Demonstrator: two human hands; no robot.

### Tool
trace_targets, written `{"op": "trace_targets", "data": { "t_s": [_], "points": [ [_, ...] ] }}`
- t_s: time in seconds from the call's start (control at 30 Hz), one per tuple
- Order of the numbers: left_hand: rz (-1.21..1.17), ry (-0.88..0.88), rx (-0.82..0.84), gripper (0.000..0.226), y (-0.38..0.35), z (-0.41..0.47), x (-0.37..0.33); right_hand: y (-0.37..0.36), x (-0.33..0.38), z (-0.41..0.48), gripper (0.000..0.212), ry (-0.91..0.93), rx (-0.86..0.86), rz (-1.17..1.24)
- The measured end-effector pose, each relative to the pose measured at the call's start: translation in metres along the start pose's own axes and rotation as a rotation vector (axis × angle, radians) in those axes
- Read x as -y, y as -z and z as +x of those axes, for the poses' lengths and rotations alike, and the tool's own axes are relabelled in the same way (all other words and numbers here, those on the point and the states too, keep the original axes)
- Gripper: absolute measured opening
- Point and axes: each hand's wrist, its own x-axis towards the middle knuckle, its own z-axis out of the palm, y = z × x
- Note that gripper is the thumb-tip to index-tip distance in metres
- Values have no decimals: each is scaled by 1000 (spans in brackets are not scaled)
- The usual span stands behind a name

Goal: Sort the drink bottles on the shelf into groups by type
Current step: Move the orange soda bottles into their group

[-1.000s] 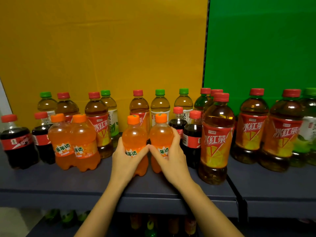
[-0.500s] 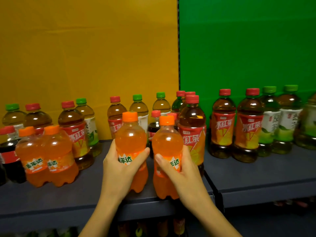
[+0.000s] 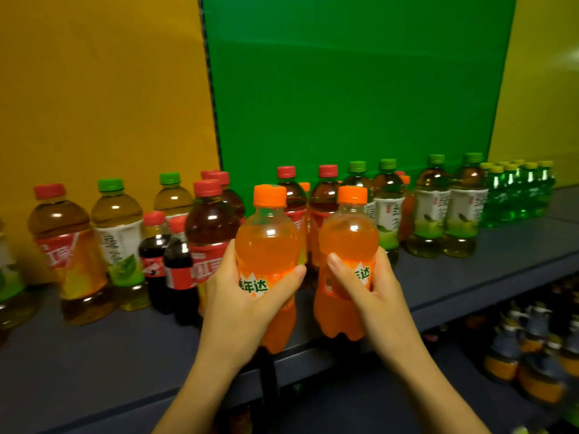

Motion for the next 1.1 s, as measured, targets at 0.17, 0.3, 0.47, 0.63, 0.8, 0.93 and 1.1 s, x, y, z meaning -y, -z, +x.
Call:
{"op": "trace_targets", "data": {
  "t_s": [0.17, 0.3, 0.47, 0.63, 0.8, 0.93, 1.1],
  "points": [
    [-25, 12, 24, 61, -62, 11, 3, 58, -1, 16, 47, 10, -46, -54],
    [-23, 28, 2, 59, -109, 16, 7, 102, -5, 32, 46, 17, -56, -91],
    [-33, 58, -28, 68, -159, 19, 16, 147, -16, 52, 43, 24, -39, -133],
    [-33, 91, -32, 52, -195, 22, 23, 180, -25, 70, 45, 30, -53, -186],
    [-36, 99, 21, 48, -226, 33, 29, 207, -32, 85, 46, 52, -119, -225],
    [-57, 96, 74, 59, -256, 43, 33, 233, -35, 95, 41, 73, -179, -248],
    [-103, 95, 161, 57, -301, 51, 34, 273, -39, 114, 37, 90, -229, -265]
  ]
}}
